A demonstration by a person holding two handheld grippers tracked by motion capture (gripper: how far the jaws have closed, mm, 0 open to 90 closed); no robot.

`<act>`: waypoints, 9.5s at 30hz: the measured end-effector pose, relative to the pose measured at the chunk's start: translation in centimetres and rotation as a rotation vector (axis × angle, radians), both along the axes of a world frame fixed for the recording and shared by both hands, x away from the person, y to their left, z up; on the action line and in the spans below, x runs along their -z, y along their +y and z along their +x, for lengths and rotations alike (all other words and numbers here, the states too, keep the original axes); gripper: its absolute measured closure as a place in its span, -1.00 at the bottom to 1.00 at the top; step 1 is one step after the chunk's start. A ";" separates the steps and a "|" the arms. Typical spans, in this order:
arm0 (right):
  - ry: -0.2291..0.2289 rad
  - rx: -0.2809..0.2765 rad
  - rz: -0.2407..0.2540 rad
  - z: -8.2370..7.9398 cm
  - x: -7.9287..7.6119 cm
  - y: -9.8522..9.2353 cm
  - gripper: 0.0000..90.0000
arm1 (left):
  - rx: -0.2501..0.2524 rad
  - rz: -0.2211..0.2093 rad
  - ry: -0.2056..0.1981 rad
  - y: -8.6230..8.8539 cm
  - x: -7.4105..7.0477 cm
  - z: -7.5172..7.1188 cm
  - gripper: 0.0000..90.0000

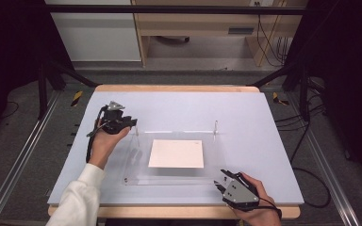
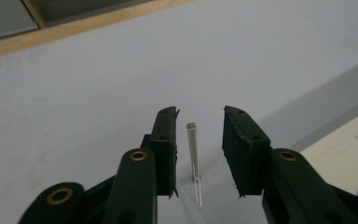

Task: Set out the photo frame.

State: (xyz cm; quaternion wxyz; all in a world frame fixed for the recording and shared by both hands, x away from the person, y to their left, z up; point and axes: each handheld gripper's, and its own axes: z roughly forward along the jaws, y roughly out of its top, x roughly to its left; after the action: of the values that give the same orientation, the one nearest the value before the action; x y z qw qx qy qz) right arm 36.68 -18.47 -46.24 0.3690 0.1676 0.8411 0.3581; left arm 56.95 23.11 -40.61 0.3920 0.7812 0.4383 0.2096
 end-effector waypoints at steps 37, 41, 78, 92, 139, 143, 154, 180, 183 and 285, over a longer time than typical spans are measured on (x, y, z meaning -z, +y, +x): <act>0.132 0.096 0.081 3.1 -7.8 0.5 0.35 | 0.322 -0.030 -0.251 -0.8 -7.7 -13.3 -0.05; 0.152 0.094 0.084 3.6 -8.4 0.4 0.35 | 0.343 -0.010 -0.251 -1.0 -7.6 -13.3 -0.10; 0.235 0.119 0.102 5.9 -11.1 0.4 0.34 | 0.512 0.254 -0.337 -2.8 -5.5 -14.3 0.31; 0.254 0.121 0.098 6.3 -11.6 0.4 0.34 | 0.510 0.267 -0.337 -2.2 -5.3 -13.6 0.50; 0.125 0.094 0.174 8.8 -10.9 -0.4 0.28 | 0.488 0.266 -0.330 -2.2 -7.2 -10.9 0.46; 0.122 0.094 0.194 9.6 -11.3 -0.5 0.27 | 0.482 0.254 -0.331 -2.1 -8.0 -9.7 0.43; 0.112 0.110 0.219 11.4 -12.3 -0.5 0.25 | 0.457 0.179 -0.320 -1.8 -8.7 -7.5 0.33; 0.164 0.130 0.310 16.3 -14.1 -0.8 0.18 | 0.400 0.168 -0.330 -2.2 -10.6 -2.9 0.15; 0.170 0.127 0.319 16.6 -14.2 -0.8 0.18 | 0.381 0.122 -0.354 -2.0 -11.0 -2.8 0.07; 0.201 0.248 0.486 24.2 -14.5 -0.9 -0.09 | 0.069 -0.110 -0.159 4.1 3.3 -10.9 -0.65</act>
State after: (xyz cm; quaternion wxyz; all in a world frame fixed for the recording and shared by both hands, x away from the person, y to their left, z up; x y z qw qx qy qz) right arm 60.91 -19.41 -31.79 0.2736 0.3872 0.7362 0.4829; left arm 46.03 27.21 -43.96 0.4750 0.7539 0.3896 0.2330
